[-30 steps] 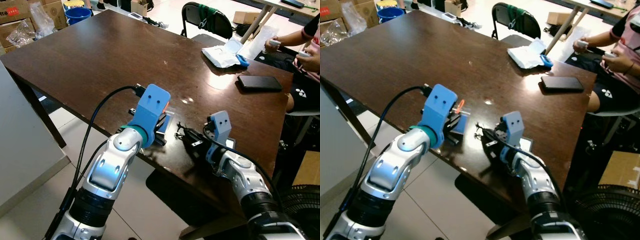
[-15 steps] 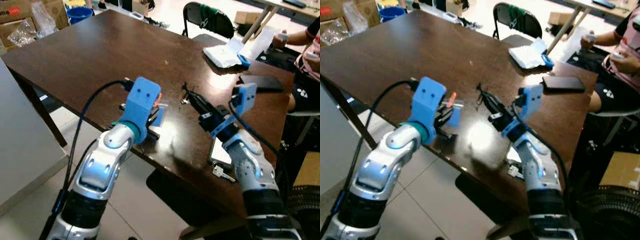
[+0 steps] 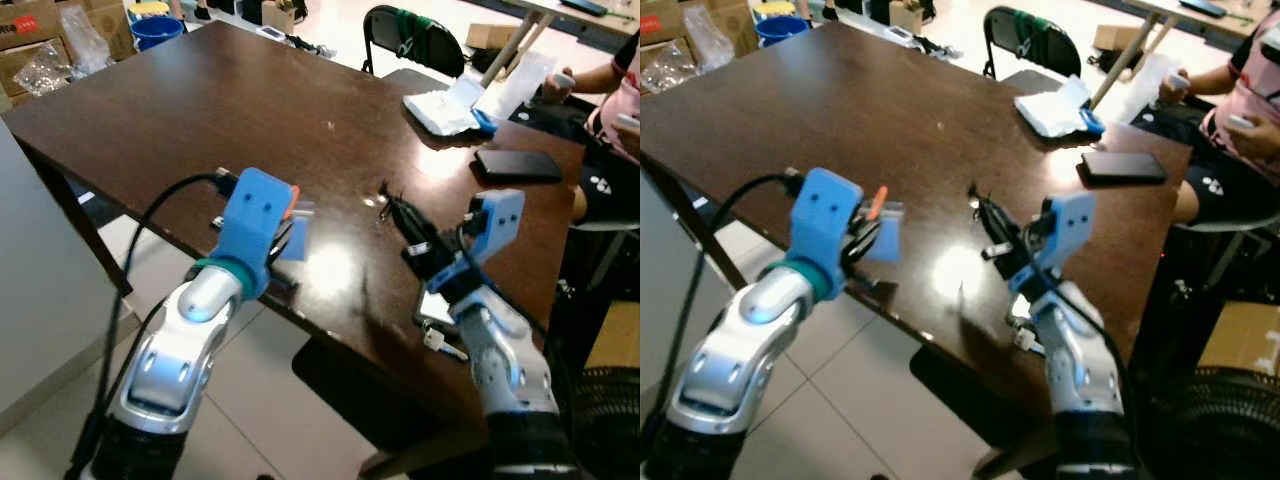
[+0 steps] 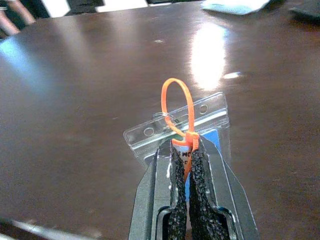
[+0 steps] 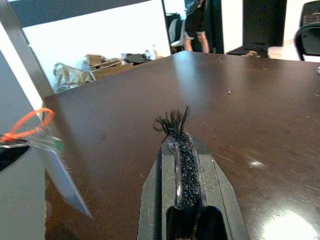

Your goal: Hang keys on a hook

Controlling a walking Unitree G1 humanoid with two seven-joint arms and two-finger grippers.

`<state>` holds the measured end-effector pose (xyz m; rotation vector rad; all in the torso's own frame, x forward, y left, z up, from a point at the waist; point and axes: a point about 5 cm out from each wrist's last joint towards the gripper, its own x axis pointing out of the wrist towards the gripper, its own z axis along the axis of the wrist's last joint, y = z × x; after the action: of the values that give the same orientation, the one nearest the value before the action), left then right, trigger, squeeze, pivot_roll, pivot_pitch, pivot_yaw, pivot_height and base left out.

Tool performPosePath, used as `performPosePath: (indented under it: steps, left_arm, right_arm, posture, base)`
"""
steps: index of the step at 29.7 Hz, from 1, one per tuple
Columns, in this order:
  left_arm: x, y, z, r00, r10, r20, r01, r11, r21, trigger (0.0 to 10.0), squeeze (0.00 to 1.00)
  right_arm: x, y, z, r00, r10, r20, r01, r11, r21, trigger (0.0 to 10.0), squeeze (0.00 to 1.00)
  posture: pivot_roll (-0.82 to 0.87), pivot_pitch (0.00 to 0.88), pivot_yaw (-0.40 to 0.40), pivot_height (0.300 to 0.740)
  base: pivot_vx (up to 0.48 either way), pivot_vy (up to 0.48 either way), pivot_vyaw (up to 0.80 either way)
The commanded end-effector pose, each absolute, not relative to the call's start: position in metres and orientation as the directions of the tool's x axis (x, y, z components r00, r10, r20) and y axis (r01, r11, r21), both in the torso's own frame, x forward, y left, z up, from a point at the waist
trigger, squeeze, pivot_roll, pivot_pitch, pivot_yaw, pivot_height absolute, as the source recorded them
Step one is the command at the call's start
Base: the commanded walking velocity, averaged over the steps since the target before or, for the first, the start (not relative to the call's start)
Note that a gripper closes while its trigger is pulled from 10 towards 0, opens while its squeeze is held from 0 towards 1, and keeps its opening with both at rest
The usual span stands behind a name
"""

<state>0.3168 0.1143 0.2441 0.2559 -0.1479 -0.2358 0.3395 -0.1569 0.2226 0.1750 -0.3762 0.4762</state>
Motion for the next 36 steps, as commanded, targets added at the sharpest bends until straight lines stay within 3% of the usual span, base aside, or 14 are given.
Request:
performPosePath:
  steps: [1, 18, 36]
  left_arm:
    - [0.315, 0.120, 0.243, 0.966, -0.224, 0.127, 0.183, 0.944, 0.274, 10.0, 0.00]
    - [0.320, 0.149, 0.241, 0.986, -0.095, 0.139, 0.053, 0.958, 0.281, 10.0, 0.00]
    - [0.321, 0.153, 0.240, 0.987, -0.077, 0.140, 0.035, 0.959, 0.280, 10.0, 0.00]
  right_arm:
    - [0.336, -0.158, 0.223, 0.825, 0.401, 0.399, -0.463, 0.884, 0.070, 10.0, 0.00]
    - [0.336, -0.148, 0.224, 0.827, 0.381, 0.413, -0.444, 0.894, 0.064, 10.0, 0.00]
    - [0.336, -0.145, 0.221, 0.830, 0.389, 0.400, -0.440, 0.897, 0.040, 10.0, 0.00]
  posture:
    - [0.07, 0.147, 0.072, 0.740]
    - [0.07, 0.146, 0.067, 0.740]
    - [0.07, 0.146, 0.065, 0.740]
  base:
    - [0.000, 0.000, 0.00]
    - [0.000, 0.000, 0.00]
    - [-0.365, 0.000, 0.00]
